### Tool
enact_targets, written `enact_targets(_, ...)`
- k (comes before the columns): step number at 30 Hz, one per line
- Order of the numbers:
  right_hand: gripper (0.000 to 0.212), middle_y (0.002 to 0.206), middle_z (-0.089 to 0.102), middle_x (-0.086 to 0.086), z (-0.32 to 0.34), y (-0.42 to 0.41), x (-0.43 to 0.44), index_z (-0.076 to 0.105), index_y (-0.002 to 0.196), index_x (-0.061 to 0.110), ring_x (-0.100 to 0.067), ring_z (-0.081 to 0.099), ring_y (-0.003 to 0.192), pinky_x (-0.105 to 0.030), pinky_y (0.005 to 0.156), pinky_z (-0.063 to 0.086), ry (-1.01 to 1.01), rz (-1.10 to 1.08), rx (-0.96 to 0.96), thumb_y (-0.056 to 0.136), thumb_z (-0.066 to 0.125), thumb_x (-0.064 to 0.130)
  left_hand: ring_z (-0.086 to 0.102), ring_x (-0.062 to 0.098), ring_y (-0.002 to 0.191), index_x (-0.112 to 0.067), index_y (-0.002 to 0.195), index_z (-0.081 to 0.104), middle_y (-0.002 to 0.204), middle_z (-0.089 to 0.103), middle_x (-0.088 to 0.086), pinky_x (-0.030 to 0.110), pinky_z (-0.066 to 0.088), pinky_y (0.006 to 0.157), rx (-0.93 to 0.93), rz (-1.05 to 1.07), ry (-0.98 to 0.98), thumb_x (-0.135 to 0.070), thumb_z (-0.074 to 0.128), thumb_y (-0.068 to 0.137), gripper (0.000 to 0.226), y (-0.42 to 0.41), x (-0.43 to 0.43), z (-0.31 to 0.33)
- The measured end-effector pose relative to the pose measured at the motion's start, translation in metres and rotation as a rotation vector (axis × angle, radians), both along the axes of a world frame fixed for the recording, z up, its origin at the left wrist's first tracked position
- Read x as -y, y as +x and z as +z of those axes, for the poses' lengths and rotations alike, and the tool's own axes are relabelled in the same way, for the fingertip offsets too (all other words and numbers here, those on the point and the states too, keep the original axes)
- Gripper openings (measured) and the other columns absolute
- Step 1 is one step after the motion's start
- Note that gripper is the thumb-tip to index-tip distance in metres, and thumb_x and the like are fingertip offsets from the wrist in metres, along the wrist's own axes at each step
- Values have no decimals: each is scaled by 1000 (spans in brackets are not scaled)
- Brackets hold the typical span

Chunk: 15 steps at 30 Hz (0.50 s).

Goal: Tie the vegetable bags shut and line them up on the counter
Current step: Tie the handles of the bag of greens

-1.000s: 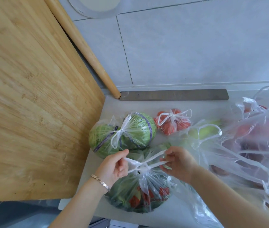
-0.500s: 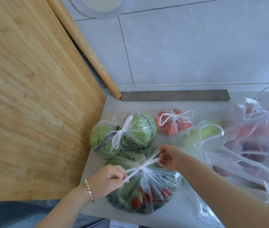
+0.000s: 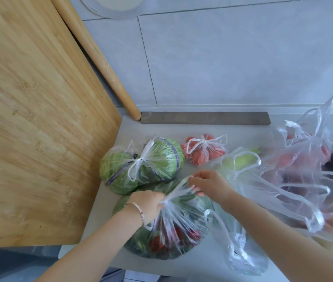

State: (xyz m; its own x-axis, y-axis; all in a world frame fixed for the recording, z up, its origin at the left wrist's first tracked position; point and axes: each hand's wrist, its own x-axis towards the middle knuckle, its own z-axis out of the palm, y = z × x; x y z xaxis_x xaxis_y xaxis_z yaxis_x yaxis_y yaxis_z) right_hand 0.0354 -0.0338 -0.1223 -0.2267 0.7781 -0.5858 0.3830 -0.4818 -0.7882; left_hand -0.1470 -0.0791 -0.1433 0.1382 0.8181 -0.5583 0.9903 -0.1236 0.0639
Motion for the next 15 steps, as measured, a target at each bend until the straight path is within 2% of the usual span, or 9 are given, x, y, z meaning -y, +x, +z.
enact_targets(2, 9, 73, 62, -1, -1, 5, 3, 63, 90, 12, -19, 58, 74, -38, 86, 52, 31, 19, 20, 86, 57, 8, 60, 27, 84, -19, 80, 46, 75, 51, 0, 32, 43, 70, -38, 93, 60, -29, 37, 96, 21, -14, 3, 4)
enact_targets(3, 11, 72, 62, 0, 0, 7, 3, 63, 86, 16, -20, 58, 76, -41, 88, 51, 48, 19, 27, 85, 56, 7, 61, 26, 84, -20, 75, 42, 71, 47, -1, 31, 41, 67, -56, 136, 82, -29, 37, 96, 23, -22, 6, 5)
enact_targets(5, 20, 72, 62, 0, 3, 11, 1, 60, 76, 22, -20, 59, 77, -41, 89, 51, 78, 8, 27, 85, 55, 5, 60, 24, 86, -20, 80, 42, 75, 50, 0, 28, 40, 66, -102, 203, 107, -29, 36, 97, 20, -34, 12, 6)
enact_targets(7, 23, 73, 62, 0, 7, 16, -1, 58, 74, 23, -19, 60, 78, -39, 89, 51, 106, -9, 3, 85, 54, 3, 62, 24, 93, -21, 87, 49, 91, 61, 3, 30, 43, 70, -173, 232, 89, -29, 36, 96, 18, -44, 18, 8)
enact_targets(9, 24, 75, 63, -1, 10, 23, -2, 58, 75, 23, -20, 60, 78, -39, 87, 51, 150, -14, 1, 85, 54, 2, 62, 23, 99, -20, 99, 54, 104, 63, 2, 30, 43, 73, -260, 261, -4, -26, 38, 95, 18, -51, 22, 5)
enact_targets(11, 25, 75, 64, -2, 15, 30, -2, 58, 74, 24, -20, 59, 77, -39, 84, 51, 189, -9, 9, 85, 54, 3, 62, 22, 99, -20, 105, 53, 107, 62, 1, 30, 45, 74, -316, 310, -130, -23, 43, 92, 17, -50, 22, 4)
enact_targets(13, 25, 75, 64, -3, 17, 38, -1, 57, 74, 25, -19, 58, 74, -37, 83, 50, 250, -14, 33, 85, 54, 3, 61, 22, 97, -17, 103, 49, 101, 59, 1, 32, 47, 77, -259, 337, -171, -18, 41, 91, 14, -40, 20, 5)
enact_targets(15, 23, 72, 62, 1, 22, 48, 2, 58, 76, 26, -12, 58, 69, -26, 78, 48, 385, -87, 62, 85, 55, 5, 60, 23, 98, -17, 110, 45, 103, 57, 3, 33, 47, 77, -206, 290, -156, -17, 39, 90, 20, -18, 13, 14)
